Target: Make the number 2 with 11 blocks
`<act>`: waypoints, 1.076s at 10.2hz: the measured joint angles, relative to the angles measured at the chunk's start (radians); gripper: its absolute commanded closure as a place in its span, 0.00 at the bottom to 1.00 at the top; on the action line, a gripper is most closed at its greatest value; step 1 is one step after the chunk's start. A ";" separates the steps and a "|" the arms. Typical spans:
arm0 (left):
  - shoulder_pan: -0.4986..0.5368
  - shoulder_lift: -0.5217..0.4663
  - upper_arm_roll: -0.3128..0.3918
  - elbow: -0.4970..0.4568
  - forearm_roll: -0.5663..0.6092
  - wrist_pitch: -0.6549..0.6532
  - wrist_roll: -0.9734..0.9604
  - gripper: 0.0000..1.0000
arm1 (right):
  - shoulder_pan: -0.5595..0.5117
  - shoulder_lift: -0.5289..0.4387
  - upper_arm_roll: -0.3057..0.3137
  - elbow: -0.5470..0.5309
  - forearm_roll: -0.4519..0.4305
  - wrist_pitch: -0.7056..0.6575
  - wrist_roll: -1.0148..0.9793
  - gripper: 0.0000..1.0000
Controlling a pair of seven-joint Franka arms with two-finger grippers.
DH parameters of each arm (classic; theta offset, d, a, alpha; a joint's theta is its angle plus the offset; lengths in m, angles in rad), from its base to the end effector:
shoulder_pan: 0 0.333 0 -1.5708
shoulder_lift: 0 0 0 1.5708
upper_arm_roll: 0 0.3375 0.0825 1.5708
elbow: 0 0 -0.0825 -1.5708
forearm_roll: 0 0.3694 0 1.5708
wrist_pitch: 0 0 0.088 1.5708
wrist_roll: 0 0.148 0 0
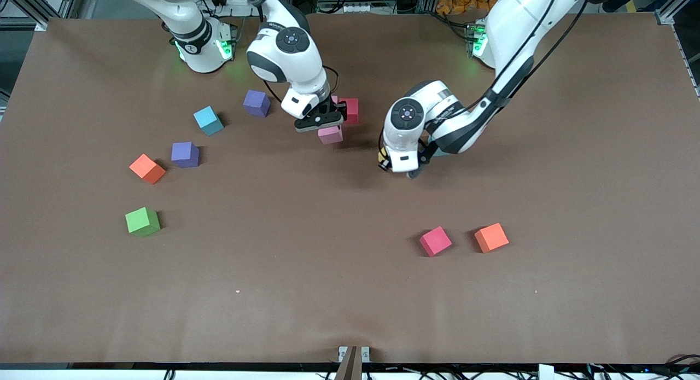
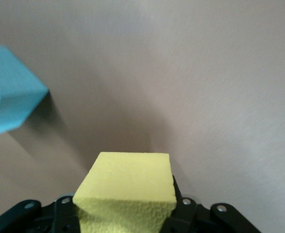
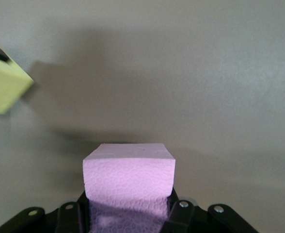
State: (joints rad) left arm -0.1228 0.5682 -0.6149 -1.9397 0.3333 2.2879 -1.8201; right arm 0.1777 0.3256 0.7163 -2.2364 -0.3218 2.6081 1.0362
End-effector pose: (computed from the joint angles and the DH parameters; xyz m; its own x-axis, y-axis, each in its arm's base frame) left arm 0.4658 -0.3866 0.2152 0.6118 0.7883 -0.0651 0.7819 -0.6152 -0.1007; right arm 0.3501 0.4364 0.2627 0.9946 0.0789 0.0673 0.0874 -0.9870 -0.1347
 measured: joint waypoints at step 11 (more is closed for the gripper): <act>0.099 -0.012 -0.004 0.101 0.000 -0.033 0.379 0.97 | 0.378 0.177 -0.301 0.174 0.000 -0.010 0.172 0.69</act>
State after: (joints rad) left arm -0.0241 0.5558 -0.6191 -1.8382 0.3333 2.2552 -1.4414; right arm 0.5557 0.5023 0.4153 -2.0624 -0.3218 2.5981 1.2084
